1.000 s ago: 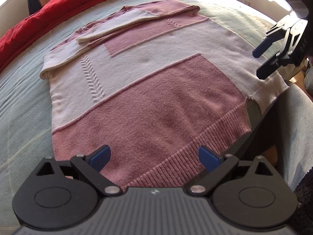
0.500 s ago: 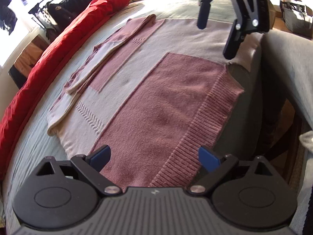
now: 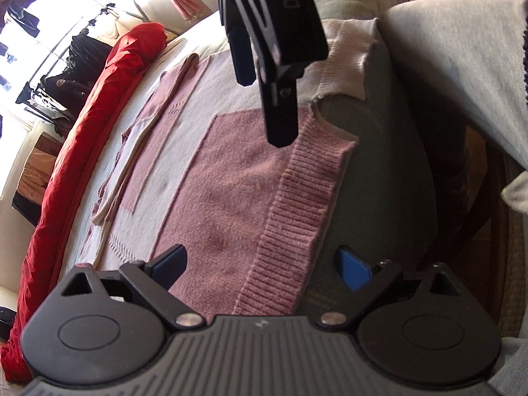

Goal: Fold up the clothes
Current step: 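Lower the right gripper to the ribbed hem and pinch it, then pinch the ribbed hem with the left gripper beside the right gripper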

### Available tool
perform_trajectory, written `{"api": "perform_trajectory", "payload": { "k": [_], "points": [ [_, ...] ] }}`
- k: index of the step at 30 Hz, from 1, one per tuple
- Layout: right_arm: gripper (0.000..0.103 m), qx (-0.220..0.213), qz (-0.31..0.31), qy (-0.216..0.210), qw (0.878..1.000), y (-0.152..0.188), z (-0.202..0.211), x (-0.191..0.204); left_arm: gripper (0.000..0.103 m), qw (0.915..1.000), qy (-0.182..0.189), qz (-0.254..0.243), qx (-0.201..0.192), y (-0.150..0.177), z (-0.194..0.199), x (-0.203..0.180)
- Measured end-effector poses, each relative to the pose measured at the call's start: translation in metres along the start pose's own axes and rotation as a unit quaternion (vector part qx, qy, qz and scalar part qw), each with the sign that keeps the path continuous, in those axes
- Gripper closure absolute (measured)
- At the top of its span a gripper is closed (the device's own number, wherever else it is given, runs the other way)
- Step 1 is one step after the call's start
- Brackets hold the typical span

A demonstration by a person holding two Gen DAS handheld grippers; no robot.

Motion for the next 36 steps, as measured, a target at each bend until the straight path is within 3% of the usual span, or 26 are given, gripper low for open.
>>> {"api": "perform_trajectory", "payload": {
  "k": [7, 15, 22, 26, 28, 30, 32, 34, 36],
  "points": [
    [0.001, -0.004, -0.015, 0.007, 1.000, 0.006, 0.005, -0.007, 0.007, 0.9997, 0.001, -0.020, -0.017, -0.019, -0.015, -0.004],
    [0.001, -0.007, -0.002, -0.012, 1.000, 0.009, 0.012, -0.001, 0.007, 0.9995, -0.014, -0.013, -0.027, -0.031, -0.010, 0.017],
    [0.001, -0.016, 0.076, -0.037, 0.996, 0.006, 0.010, 0.030, 0.007, 0.9993, -0.021, 0.015, -0.026, -0.034, -0.009, 0.034],
    [0.017, -0.003, 0.165, -0.034, 0.986, 0.010, 0.001, 0.052, 0.007, 0.9993, -0.018, 0.023, -0.025, -0.033, -0.009, 0.036],
    [0.045, 0.020, 0.211, -0.031, 0.977, 0.018, -0.006, 0.060, 0.007, 0.9992, -0.018, 0.026, -0.025, -0.032, -0.008, 0.036],
    [0.053, 0.030, 0.243, -0.020, 0.969, 0.023, -0.012, 0.064, 0.007, 0.9990, -0.017, 0.034, -0.024, -0.032, -0.007, 0.037],
    [0.079, 0.031, 0.262, -0.015, 0.965, 0.026, -0.015, 0.065, 0.007, 0.9987, -0.017, 0.041, -0.024, -0.031, -0.006, 0.037],
    [0.089, 0.025, 0.249, -0.009, 0.968, 0.021, -0.013, 0.062, 0.007, 0.9986, -0.015, 0.043, -0.026, -0.030, -0.003, 0.035],
    [0.089, 0.013, 0.229, -0.009, 0.973, 0.014, -0.008, 0.058, 0.007, 0.9990, -0.006, 0.035, -0.028, -0.029, -0.001, 0.029]
  ]
}}
Point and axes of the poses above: each gripper's, at about its wrist camera, not at the fingertips, and z roughly against the way its jaws point, x to its left, y to its underside, the point moved 10 cm from there along -z, roughly the way its jaws point, and after that the axes turned 13 degrees about -x, right-handed, at the moved point
